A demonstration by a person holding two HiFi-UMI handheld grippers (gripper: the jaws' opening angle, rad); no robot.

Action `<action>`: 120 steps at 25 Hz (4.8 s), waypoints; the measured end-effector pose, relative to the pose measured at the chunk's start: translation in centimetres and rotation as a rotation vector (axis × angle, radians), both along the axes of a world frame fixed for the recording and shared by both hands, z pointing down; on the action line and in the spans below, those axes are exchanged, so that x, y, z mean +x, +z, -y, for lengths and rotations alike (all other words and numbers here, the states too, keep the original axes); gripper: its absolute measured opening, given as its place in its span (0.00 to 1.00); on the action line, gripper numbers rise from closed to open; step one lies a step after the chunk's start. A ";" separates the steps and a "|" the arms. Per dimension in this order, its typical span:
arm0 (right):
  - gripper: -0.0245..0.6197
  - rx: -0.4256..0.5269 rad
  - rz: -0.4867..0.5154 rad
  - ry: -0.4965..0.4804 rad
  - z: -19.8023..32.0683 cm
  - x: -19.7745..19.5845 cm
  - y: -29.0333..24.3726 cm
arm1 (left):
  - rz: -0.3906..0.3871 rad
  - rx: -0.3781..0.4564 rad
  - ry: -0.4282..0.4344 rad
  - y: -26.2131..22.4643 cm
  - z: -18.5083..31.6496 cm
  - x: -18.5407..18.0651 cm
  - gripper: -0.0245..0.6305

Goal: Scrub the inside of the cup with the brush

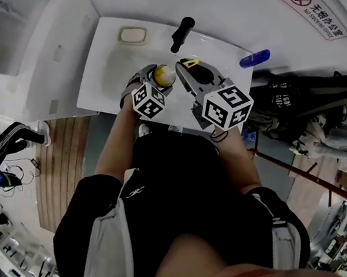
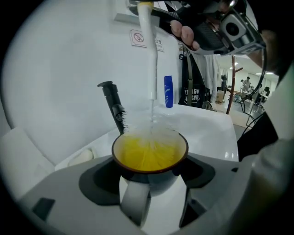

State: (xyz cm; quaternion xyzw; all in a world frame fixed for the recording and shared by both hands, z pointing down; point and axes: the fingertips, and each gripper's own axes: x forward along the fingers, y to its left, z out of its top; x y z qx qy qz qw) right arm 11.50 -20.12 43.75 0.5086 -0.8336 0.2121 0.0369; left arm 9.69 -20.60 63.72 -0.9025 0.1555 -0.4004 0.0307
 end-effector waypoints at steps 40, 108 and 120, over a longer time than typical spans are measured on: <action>0.13 -0.191 0.047 -0.296 -3.0 7.1 2.8 | -0.203 -0.132 -0.064 -2.5 0.4 0.3 0.63; 0.13 -0.115 0.046 -0.321 0.5 -3.3 1.1 | -0.026 -0.142 0.186 -0.3 -6.0 0.8 0.63; 0.13 -0.197 -0.097 -0.136 6.3 0.7 4.6 | -0.194 -0.214 0.293 -2.8 -9.7 3.2 0.63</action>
